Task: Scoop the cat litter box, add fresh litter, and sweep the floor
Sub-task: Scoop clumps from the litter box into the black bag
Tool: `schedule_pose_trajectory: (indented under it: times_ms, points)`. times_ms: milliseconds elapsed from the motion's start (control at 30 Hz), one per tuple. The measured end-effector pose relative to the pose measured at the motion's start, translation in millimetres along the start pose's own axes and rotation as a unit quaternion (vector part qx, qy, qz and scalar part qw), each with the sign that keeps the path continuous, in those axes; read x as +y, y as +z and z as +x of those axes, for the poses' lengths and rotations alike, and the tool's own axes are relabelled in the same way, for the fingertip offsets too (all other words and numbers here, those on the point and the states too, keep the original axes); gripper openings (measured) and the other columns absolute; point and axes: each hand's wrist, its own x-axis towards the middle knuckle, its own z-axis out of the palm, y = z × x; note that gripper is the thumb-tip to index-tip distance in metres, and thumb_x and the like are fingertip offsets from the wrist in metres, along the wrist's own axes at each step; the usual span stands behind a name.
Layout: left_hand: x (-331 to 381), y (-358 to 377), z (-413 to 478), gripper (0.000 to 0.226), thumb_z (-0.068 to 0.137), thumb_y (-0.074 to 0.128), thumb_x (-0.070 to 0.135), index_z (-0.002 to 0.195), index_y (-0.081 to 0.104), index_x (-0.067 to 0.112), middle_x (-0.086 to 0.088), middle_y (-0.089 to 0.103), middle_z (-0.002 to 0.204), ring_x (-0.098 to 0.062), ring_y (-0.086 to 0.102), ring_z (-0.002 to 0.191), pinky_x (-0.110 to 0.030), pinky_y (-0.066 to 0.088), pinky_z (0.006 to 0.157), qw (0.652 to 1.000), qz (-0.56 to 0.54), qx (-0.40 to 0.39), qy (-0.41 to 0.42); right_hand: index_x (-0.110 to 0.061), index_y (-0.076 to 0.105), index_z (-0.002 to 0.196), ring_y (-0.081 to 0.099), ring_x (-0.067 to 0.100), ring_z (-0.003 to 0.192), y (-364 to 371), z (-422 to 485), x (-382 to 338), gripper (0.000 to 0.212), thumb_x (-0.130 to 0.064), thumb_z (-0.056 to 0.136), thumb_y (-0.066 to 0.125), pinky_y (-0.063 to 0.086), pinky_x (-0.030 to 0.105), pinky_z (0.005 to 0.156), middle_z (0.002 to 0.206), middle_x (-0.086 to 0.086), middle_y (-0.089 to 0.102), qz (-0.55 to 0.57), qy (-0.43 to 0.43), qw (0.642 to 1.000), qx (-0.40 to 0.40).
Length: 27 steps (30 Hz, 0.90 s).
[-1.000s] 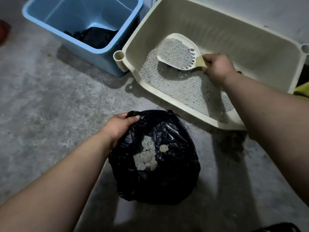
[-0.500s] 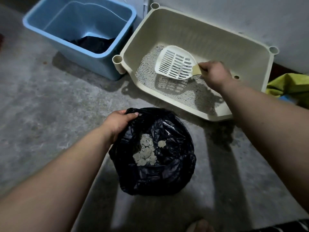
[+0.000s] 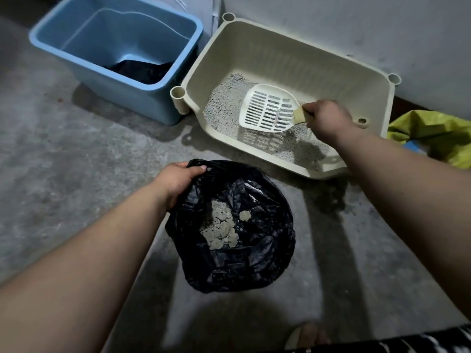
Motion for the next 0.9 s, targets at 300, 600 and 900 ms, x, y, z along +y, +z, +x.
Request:
schedule_pose_trajectory:
  times_ms: [300, 600, 900]
  points:
    - [2.1, -4.3, -3.0, 0.007, 0.088, 0.063, 0.014, 0.092, 0.063, 0.009, -0.004, 0.07, 0.057, -0.015, 0.065, 0.045, -0.024, 0.055, 0.048, 1.0, 0.003, -0.005, 0.0, -0.015, 0.065, 0.097, 0.057, 0.03, 0.088, -6.1, 0.2, -26.0, 0.025, -0.004, 0.083, 0.047, 0.04, 0.032, 0.072, 0.097, 0.01, 0.063, -0.099, 0.019, 0.993, -0.055]
    - [2.0, -4.1, 0.5, 0.005, 0.09, 0.06, 0.013, 0.086, 0.063, 0.011, -0.003, 0.069, 0.055, -0.013, 0.064, 0.044, -0.022, 0.054, 0.045, 1.0, -0.007, -0.009, -0.014, -0.012, 0.056, 0.09, 0.053, 0.026, 0.083, 9.7, 24.9, -105.9, 0.006, -0.007, 0.088, 0.054, 0.043, 0.037, 0.078, 0.087, 0.008, 0.055, -0.055, 0.024, 0.993, -0.099]
    - [-3.4, -6.8, 13.0, 0.007, 0.088, 0.062, 0.015, 0.094, 0.064, 0.01, -0.005, 0.071, 0.06, -0.014, 0.065, 0.047, -0.026, 0.055, 0.05, 0.999, -0.017, -0.011, -0.032, -0.017, 0.068, 0.101, 0.054, 0.021, 0.079, 60.2, 33.2, -94.0, 0.022, -0.014, 0.093, 0.048, 0.038, 0.025, 0.066, 0.098, 0.007, 0.066, 0.119, 0.027, 0.988, -0.1]
